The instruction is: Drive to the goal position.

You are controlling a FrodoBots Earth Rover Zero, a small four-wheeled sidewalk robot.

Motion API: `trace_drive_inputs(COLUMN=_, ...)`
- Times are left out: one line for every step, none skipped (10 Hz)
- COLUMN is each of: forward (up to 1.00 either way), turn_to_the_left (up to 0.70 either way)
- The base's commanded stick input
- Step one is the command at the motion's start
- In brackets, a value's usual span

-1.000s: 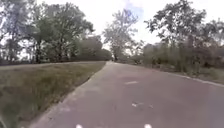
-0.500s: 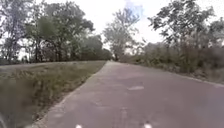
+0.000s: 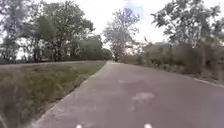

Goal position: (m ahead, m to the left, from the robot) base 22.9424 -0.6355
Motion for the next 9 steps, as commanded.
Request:
trace_drive_inputs(forward=1.0, turn_to_the_left=0.0)
trace_drive_inputs(forward=1.0, turn_to_the_left=0.0)
trace_drive_inputs(forward=1.0, turn_to_the_left=0.0)
trace_drive_inputs(forward=1.0, turn_to_the_left=0.0)
trace_drive_inputs(forward=1.0, turn_to_the_left=0.0)
trace_drive_inputs(forward=1.0, turn_to_the_left=0.0)
trace_drive_inputs(forward=1.0, turn_to_the_left=0.0)
trace_drive_inputs(forward=1.0, turn_to_the_left=0.0)
trace_drive_inputs(forward=1.0, turn_to_the_left=0.0)
